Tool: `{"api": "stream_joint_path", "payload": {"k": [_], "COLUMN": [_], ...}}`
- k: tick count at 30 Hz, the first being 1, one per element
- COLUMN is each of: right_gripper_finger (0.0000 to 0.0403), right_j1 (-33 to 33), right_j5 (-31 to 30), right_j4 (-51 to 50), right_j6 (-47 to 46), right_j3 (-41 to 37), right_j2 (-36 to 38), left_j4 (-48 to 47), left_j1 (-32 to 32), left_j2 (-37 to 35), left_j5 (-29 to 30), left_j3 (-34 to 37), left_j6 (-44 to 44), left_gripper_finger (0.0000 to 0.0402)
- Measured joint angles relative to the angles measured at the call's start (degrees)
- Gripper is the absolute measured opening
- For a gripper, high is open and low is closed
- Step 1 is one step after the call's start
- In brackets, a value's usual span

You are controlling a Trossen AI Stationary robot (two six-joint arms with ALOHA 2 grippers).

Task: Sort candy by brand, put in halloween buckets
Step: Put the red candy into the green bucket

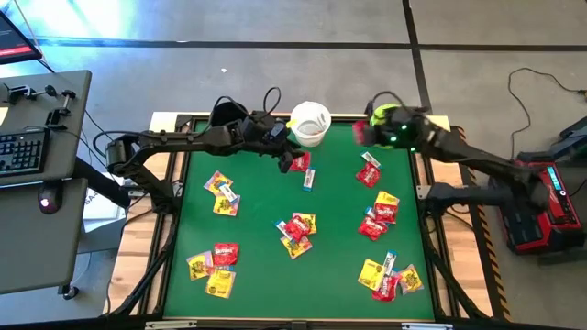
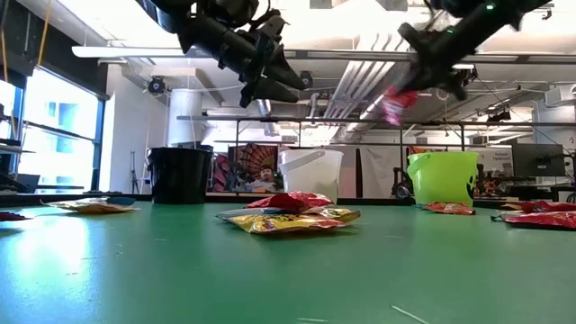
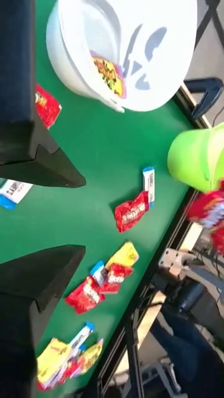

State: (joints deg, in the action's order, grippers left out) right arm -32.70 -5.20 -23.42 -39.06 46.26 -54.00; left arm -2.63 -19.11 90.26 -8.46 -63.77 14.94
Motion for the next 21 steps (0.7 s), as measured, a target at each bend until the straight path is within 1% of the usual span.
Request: {"api": "stream_joint_path", "payload": {"k": [3,6,10,13,15,18,21], "right_gripper_finger": [0.0000,0.0000,0.0000,0.0000,0.0000,0.0000,0.0000], "right_j1": [-5.4,-10.3,-15.4,-18.3,-18.7,-17.7,-17.5], "right_j5": [-3.4,-6.4,-11.2,-13.6,-14.7,-19.4,-22.0], "right_j4": [-6.4,-9.5,-11.1,-11.0,-10.8,-10.3,-9.2], "right_j6": [3.7,7.6,11.7,14.1,14.5,14.4,13.4], "right_j3": [0.0,0.0,0.0,0.0,0.0,0.0,0.0], "right_j2": [3.0,3.6,1.6,-1.0,-3.2,-7.0,-10.9], "left_j4": [0.0,0.0,0.0,-0.1,-0.2,-0.6,-0.7], "left_j1": [0.0,0.0,0.0,0.0,0.0,0.0,0.0], "left_j2": [0.0,0.0,0.0,0.0,0.0,0.0,0.0], "left_j5": [1.2,2.1,3.6,4.2,4.4,4.6,5.2], "left_j3": [0.0,0.0,0.0,0.0,0.0,0.0,0.0], "left_j6": [0.4,1.5,1.5,2.5,3.0,3.1,3.9], "left_gripper_finger": [0.0154,0.0154,0.0154,0.0154,0.0154,0.0154,0.0154]}}
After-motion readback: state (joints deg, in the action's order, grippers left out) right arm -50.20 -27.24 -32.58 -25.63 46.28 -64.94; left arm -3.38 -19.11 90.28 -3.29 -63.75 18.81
